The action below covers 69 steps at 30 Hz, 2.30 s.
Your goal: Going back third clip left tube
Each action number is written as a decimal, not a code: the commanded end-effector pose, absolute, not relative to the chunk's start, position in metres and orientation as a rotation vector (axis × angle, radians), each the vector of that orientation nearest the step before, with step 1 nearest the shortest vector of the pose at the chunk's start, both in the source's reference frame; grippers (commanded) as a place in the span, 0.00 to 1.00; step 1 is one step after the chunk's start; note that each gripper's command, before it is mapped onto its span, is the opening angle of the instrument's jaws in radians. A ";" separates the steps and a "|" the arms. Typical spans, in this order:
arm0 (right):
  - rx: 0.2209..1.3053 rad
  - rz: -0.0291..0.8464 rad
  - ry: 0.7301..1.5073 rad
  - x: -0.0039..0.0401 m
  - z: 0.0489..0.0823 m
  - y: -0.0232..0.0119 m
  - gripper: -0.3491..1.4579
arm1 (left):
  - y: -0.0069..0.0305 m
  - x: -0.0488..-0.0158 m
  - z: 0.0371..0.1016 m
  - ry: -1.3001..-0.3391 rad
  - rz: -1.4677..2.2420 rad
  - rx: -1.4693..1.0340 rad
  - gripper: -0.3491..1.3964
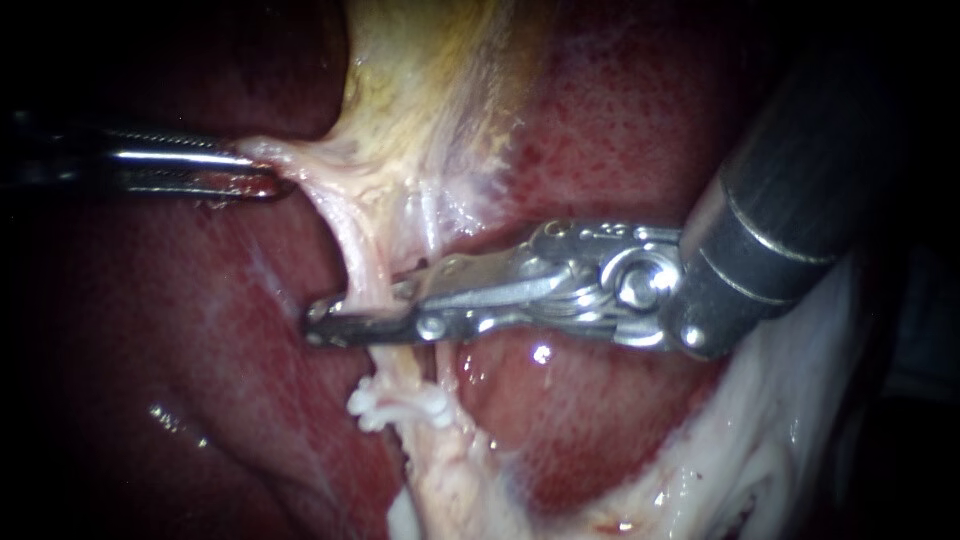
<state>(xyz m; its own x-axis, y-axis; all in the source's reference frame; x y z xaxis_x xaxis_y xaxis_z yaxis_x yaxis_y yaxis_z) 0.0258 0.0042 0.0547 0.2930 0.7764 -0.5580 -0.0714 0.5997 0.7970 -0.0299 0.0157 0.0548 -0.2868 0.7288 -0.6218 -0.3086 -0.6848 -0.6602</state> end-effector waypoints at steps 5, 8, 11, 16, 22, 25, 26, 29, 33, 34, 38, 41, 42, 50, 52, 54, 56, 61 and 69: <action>0.750 0.625 1.140 0.0271 0.0563 0.0034 0.43 | 0.0157 -0.0299 0.0549 -0.556 2.018 -1.290 0.00; 0.740 0.620 1.139 0.0278 0.0580 0.0026 0.46 | 0.0156 -0.0298 0.0549 -0.556 2.018 -1.290 0.00; 0.710 0.586 1.148 0.0277 0.0597 0.0022 0.46 | 0.0156 -0.0298 0.0550 -0.556 2.018 -1.290 0.00; 0.666 0.565 1.157 0.0268 0.0612 0.0030 0.47 | 0.0156 -0.0298 0.0550 -0.555 2.019 -1.290 0.00; 0.632 0.530 1.168 0.0249 0.0610 0.0032 0.47 | 0.0156 -0.0298 0.0550 -0.556 2.019 -1.290 0.00; 0.636 0.529 1.171 0.0239 0.0608 0.0032 0.47 | 0.0156 -0.0298 0.0550 -0.555 2.019 -1.290 0.00; 0.636 0.528 1.171 0.0236 0.0608 0.0033 0.47 | 0.0155 -0.0298 0.0550 -0.555 2.019 -1.290 0.00; 0.636 0.528 1.171 0.0231 0.0611 0.0034 0.47 | 0.0155 -0.0298 0.0550 -0.555 2.019 -1.290 0.00; 0.669 0.535 1.164 0.0230 0.0617 0.0036 0.47 | 0.0155 -0.0298 0.0551 -0.555 2.019 -1.290 0.00; 0.677 0.535 1.164 0.0231 0.0619 0.0036 0.47 | 0.0155 -0.0298 0.0551 -0.555 2.019 -1.290 0.00; 0.679 0.532 1.164 0.0230 0.0618 0.0036 0.47 | 0.0155 -0.0298 0.0551 -0.555 2.019 -1.290 0.00; 0.686 0.530 1.165 0.0219 0.0612 0.0036 0.47 | 0.0155 -0.0297 0.0551 -0.556 2.019 -1.290 0.00; 0.685 0.529 1.159 0.0215 0.0610 0.0036 0.46 | 0.0155 -0.0297 0.0551 -0.556 2.019 -1.290 0.00; 0.699 0.515 1.161 0.0198 0.0610 0.0033 0.47 | 0.0156 -0.0296 0.0552 -0.557 2.020 -1.291 0.00; 0.704 0.513 1.162 0.0190 0.0606 0.0034 0.47 | 0.0156 -0.0295 0.0552 -0.557 2.020 -1.291 0.00; 0.699 0.495 1.168 0.0180 0.0601 0.0036 0.47 | 0.0156 -0.0295 0.0552 -0.557 2.020 -1.291 0.00; 0.648 0.455 1.182 0.0166 0.0596 0.0036 0.47 | 0.0156 -0.0294 0.0552 -0.558 2.020 -1.292 0.00; 0.513 0.340 1.202 0.0129 0.0582 0.0032 0.47 | 0.0156 -0.0294 0.0553 -0.558 2.020 -1.292 0.00; 0.422 0.203 1.130 0.0088 0.0562 0.0039 0.47 | 0.0157 -0.0293 0.0554 -0.558 2.021 -1.292 0.00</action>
